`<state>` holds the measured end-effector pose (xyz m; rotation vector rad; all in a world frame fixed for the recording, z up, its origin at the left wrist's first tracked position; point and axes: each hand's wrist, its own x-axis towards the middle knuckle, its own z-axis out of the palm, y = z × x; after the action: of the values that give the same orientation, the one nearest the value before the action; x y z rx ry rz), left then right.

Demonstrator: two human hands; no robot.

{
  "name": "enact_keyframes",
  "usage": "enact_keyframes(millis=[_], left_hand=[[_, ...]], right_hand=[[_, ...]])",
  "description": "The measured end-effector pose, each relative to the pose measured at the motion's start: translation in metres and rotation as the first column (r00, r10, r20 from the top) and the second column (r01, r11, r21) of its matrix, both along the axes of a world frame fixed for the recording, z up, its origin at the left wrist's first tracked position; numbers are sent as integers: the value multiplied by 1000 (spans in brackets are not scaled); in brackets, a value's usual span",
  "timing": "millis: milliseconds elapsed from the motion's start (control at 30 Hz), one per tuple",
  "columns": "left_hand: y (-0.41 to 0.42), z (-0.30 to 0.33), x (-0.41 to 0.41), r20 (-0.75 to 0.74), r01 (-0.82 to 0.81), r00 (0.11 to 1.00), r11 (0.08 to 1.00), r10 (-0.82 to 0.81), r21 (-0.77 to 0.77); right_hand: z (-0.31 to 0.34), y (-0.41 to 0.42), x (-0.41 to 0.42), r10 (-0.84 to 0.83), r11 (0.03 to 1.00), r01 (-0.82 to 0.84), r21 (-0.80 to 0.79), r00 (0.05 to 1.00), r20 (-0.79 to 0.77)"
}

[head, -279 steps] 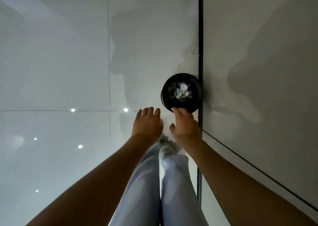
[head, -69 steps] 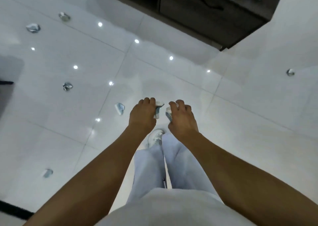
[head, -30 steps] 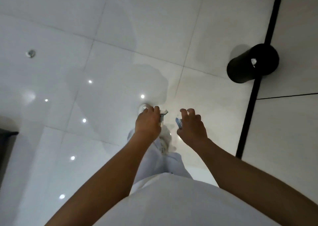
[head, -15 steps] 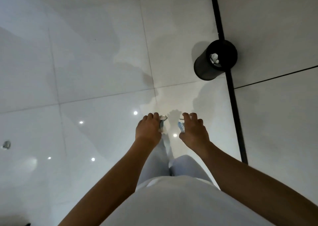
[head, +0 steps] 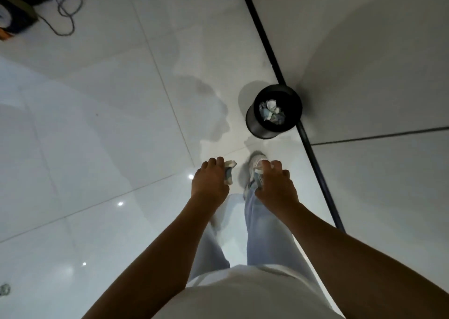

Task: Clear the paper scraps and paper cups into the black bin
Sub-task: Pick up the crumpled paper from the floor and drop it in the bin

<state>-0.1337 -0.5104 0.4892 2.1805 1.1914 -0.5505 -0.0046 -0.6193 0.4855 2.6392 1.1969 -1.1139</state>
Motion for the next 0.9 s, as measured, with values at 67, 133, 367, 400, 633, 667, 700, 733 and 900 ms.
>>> enact_keyframes(millis=[67, 133, 367, 400, 633, 667, 700, 733, 900], left_hand=[[14, -6, 37, 9, -7, 1000, 1000, 7, 1], [27, -12, 70, 20, -16, 1000, 1000, 16, -2], [64, -49, 143, 26, 5, 1000, 1000, -5, 28], [68, -56, 149, 24, 13, 1000, 999, -14, 30], [92, -96, 187, 44, 104, 993, 993, -107, 57], [94, -99, 195, 45, 120, 991, 992, -122, 47], [95, -101, 203, 48, 139, 989, 989, -141, 40], [95, -104, 214, 51, 163, 985, 986, -165, 37], [105, -122, 279, 38, 306, 951, 950, -308, 53]], right_hand=[[-7, 17, 40, -8, 1000, 8, -13, 1000, -12], [-14, 34, 80, -3, 1000, 3, -22, 1000, -2], [-56, 100, 188, 54, 998, -53, -13, 998, 44], [-65, 110, 197, 50, 999, -49, -14, 998, 38], [-116, 134, 222, -5, 998, 2, -61, 999, -49], [-117, 130, 222, -38, 998, 35, -52, 998, -52], [-118, 125, 222, -70, 996, 67, -52, 996, -54], [-117, 118, 223, -104, 993, 101, -57, 993, -56], [-115, 83, 227, -279, 958, 272, -88, 957, -75]])
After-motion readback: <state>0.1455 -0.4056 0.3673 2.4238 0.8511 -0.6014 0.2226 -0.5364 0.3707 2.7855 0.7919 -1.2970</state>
